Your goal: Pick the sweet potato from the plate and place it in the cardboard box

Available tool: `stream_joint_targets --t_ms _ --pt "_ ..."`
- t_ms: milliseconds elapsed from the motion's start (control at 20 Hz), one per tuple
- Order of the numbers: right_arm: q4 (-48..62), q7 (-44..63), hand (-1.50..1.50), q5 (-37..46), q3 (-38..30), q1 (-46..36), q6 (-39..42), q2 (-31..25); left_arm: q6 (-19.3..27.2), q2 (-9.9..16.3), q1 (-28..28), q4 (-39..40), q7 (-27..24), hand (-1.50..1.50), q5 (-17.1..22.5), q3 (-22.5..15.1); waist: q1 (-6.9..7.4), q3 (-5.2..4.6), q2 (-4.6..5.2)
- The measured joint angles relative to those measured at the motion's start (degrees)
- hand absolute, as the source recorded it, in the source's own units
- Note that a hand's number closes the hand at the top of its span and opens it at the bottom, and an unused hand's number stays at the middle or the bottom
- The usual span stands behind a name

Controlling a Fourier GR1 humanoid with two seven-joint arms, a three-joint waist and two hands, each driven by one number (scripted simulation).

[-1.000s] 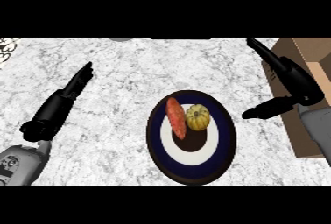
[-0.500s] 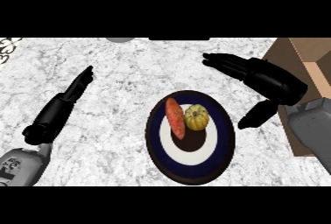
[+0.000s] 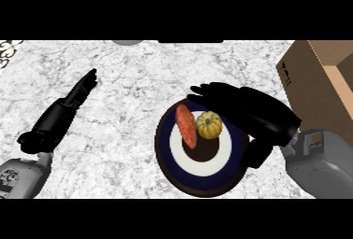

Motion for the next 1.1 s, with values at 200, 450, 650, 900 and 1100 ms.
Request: stream_joint_targets --t_ms 200,450,650,900,1100 --pt "-0.8 5.2 -1.5 2.1 0.6 0.6 3.2 4.1 -1.6 -0.7 -0.6 0.9 0.0 0.0 -0.8 1.6 0.16 0.03 0.12" --pt "1.9 7.1 -1.5 7.3 1.7 0.9 4.0 9.4 -2.8 -2.3 -0.2 1.6 -1.2 0.0 -2.5 2.8 0.37 0.03 0.2" --pt "1.9 8.9 -1.5 12.3 2.2 1.9 4.0 12.6 -3.4 -3.7 1.1 0.0 -0.5 0.0 -3.8 3.2 0.38 0.04 0.19" --pt "4.6 7.9 -1.5 17.4 1.4 2.2 3.5 16.5 -4.5 -5.1 0.7 -0.1 0.0 0.0 -5.6 4.8 0.39 0.05 0.22" --pt "6.9 6.0 -1.5 21.4 1.4 2.9 3.7 17.5 -5.6 -6.1 0.7 -0.5 0.7 0.0 -6.6 5.7 0.37 0.05 0.23"
